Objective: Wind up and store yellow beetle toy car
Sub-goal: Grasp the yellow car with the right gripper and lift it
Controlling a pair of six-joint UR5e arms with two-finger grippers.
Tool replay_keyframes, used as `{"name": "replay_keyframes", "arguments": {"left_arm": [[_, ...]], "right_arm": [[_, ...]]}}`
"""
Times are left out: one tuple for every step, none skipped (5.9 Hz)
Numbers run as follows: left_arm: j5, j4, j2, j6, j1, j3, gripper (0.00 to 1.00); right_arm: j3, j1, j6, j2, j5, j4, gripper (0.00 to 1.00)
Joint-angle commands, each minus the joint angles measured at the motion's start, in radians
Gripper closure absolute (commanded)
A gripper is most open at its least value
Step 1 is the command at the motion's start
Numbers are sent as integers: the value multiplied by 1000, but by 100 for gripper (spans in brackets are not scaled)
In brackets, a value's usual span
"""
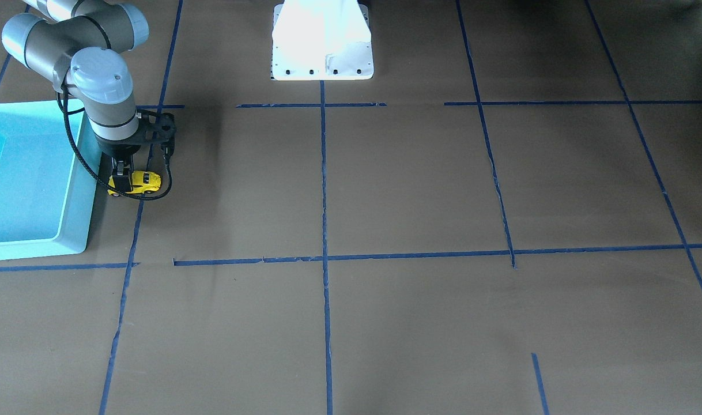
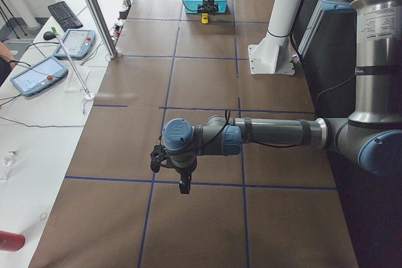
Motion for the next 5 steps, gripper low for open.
{"name": "replay_keyframes", "arguments": {"left_arm": [[-1, -30, 3, -3, 2, 1, 0], [-1, -31, -2, -3, 2, 1, 0], [-1, -31, -6, -3, 3, -4, 0], [-1, -33, -8, -3, 5, -4, 0], [1, -33, -8, -3, 6, -4, 0]], "right_arm": [[-29, -3, 2, 11, -13, 14, 18], [-41, -3, 5, 38, -16, 14, 35], [-40, 0, -1, 41, -16, 14, 56], [-37, 2, -3, 41, -16, 14, 76], [-35, 19, -6, 41, -13, 12, 91]]}}
